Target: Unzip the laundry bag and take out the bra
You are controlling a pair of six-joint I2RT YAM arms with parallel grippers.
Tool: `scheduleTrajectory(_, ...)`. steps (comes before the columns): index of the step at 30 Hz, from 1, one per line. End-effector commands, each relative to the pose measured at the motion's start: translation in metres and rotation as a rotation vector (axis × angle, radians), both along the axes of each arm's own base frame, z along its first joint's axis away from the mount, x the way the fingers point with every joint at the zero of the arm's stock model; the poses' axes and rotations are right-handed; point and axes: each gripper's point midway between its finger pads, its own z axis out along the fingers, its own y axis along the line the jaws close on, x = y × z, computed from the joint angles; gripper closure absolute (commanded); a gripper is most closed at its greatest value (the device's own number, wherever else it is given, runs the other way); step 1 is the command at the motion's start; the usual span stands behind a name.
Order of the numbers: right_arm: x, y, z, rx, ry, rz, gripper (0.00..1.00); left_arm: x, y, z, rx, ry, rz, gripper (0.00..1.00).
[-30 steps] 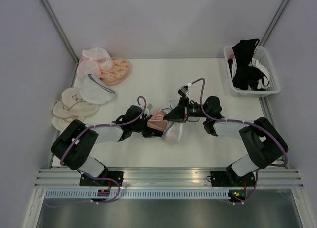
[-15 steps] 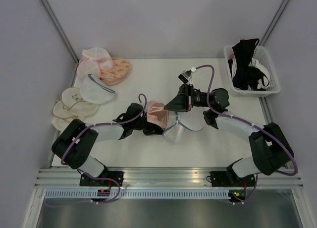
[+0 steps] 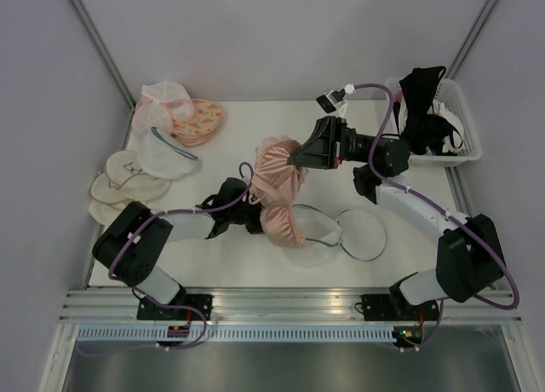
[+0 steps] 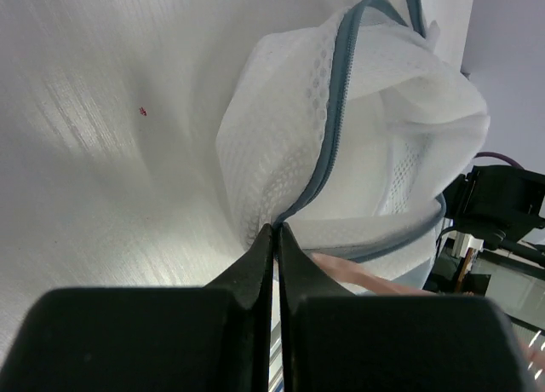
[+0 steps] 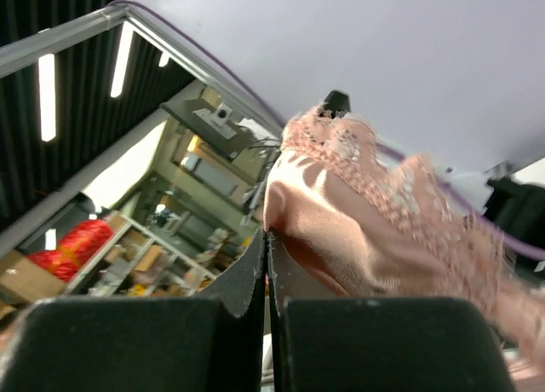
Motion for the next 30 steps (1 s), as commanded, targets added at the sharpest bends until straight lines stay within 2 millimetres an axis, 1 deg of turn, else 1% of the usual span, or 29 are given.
scheduleTrajectory(1,-0.032,-0.032,0.049,0.179,-0.439,-0.085,1.00,0.004,-0.002,0.003,-0.014,-0.015,-0.008,0.98)
scheduleTrajectory(2,-0.022,-0.031,0.047,0.140,-0.432,-0.112,1.00,0.004,-0.002,0.003,-0.014,-0.014,-0.009,0.98)
scheduleTrajectory(3,-0.005,-0.033,0.047,0.107,-0.428,-0.176,1.00,0.003,-0.002,0.004,-0.016,-0.012,-0.010,0.98)
scheduleTrajectory(4,0.028,-0.026,0.033,-0.001,-0.387,-0.261,1.00,0.003,-0.002,0.005,-0.020,-0.014,-0.013,0.98)
scheduleTrajectory(5,0.052,-0.033,0.032,-0.058,-0.411,-0.396,1.00,0.002,-0.002,0.007,-0.024,-0.017,-0.013,0.98)
scheduleTrajectory(6,0.074,-0.039,0.043,-0.127,-0.450,-0.530,1.00,0.001,-0.002,0.008,-0.025,-0.014,-0.013,0.98)
scheduleTrajectory(7,0.109,-0.050,-0.001,-0.376,-0.456,-0.673,0.99,0.001,-0.002,0.009,-0.028,-0.011,-0.014,0.98)
scheduleTrajectory(8,0.124,-0.059,-0.005,-0.446,-0.452,-0.756,0.99,0.001,-0.002,0.012,-0.034,-0.017,-0.017,0.98)
scheduleTrajectory(9,0.138,-0.069,0.007,-0.478,-0.462,-0.850,1.00,0.000,-0.002,0.013,-0.032,-0.017,-0.017,0.98)
scheduleTrajectory(10,0.151,-0.073,-0.014,-0.565,-0.408,-0.851,1.00,0.000,-0.002,0.015,-0.034,-0.022,-0.019,0.98)
scheduleTrajectory(11,0.166,-0.088,-0.020,-0.635,-0.424,-0.900,1.00,0.000,-0.002,0.016,-0.030,-0.020,-0.021,0.98)
scheduleTrajectory(12,0.184,-0.105,-0.008,-0.696,-0.432,-1.023,1.00,0.000,-0.002,0.018,-0.031,-0.024,-0.024,0.98)
scheduleTrajectory(13,0.195,-0.114,-0.029,-0.793,-0.383,-1.040,1.00,0.000,-0.002,0.019,-0.030,-0.027,-0.024,0.98)
scheduleTrajectory(14,0.205,-0.125,-0.032,-0.848,-0.390,-1.096,1.00,0.000,-0.002,0.021,-0.032,-0.029,-0.025,0.98)
scheduleTrajectory(15,0.212,-0.136,-0.030,-0.880,-0.379,-1.150,1.00,0.000,-0.002,0.022,-0.033,-0.030,-0.025,0.98)
scheduleTrajectory(16,0.223,-0.154,-0.039,-0.951,-0.345,-1.231,1.00,-0.001,-0.002,0.024,-0.035,-0.032,-0.027,0.98)
scheduleTrajectory(18,0.234,-0.178,-0.039,-1.000,-0.313,-1.328,1.00,-0.002,-0.001,0.027,-0.037,-0.032,-0.030,0.98)
scheduleTrajectory(19,0.242,-0.198,-0.041,-1.044,-0.287,-1.414,1.00,-0.002,-0.001,0.028,-0.038,-0.035,-0.032,0.98)
scheduleTrajectory(20,0.247,-0.214,-0.041,-1.065,-0.270,-1.458,1.00,-0.002,-0.001,0.029,-0.038,-0.035,-0.034,0.98)
scheduleTrajectory(21,0.249,-0.227,-0.035,-1.072,-0.252,-1.511,1.00,-0.004,-0.001,0.029,-0.035,-0.030,-0.036,0.98)
scheduleTrajectory(22,0.255,-0.238,-0.038,-1.097,-0.231,-1.540,1.00,-0.004,-0.001,0.031,-0.036,-0.031,-0.037,0.98)
scheduleTrajectory(23,0.259,-0.258,-0.036,-1.111,-0.210,-1.595,1.00,-0.004,0.000,0.031,-0.036,-0.032,-0.038,0.98)
scheduleTrajectory(24,0.261,-0.267,-0.029,-1.106,-0.207,-1.627,1.00,-0.005,0.000,0.032,-0.035,-0.031,-0.042,0.98)
scheduleTrajectory(25,0.267,-0.275,-0.030,-1.110,-0.193,-1.644,1.00,-0.005,0.000,0.032,-0.033,-0.031,-0.042,0.98)
scheduleTrajectory(26,0.270,-0.289,-0.028,-1.107,-0.184,-1.662,1.00,-0.004,-0.001,0.033,-0.032,-0.032,-0.043,0.98)
scheduleTrajectory(27,0.272,-0.296,-0.018,-1.090,-0.189,-1.680,1.00,-0.003,-0.001,0.035,-0.034,-0.036,-0.045,0.98)
scheduleTrajectory(28,0.278,-0.298,-0.019,-1.081,-0.178,-1.680,1.00,-0.003,-0.001,0.035,-0.028,-0.033,-0.046,0.98)
scheduleTrajectory(29,0.280,-0.317,-0.015,-1.078,-0.164,-1.713,1.00,-0.002,-0.002,0.036,-0.030,-0.032,-0.048,0.98)
scheduleTrajectory(30,0.282,-0.324,-0.004,-1.060,-0.174,-1.742,1.00,-0.001,-0.003,0.037,-0.030,-0.033,-0.049,0.98)
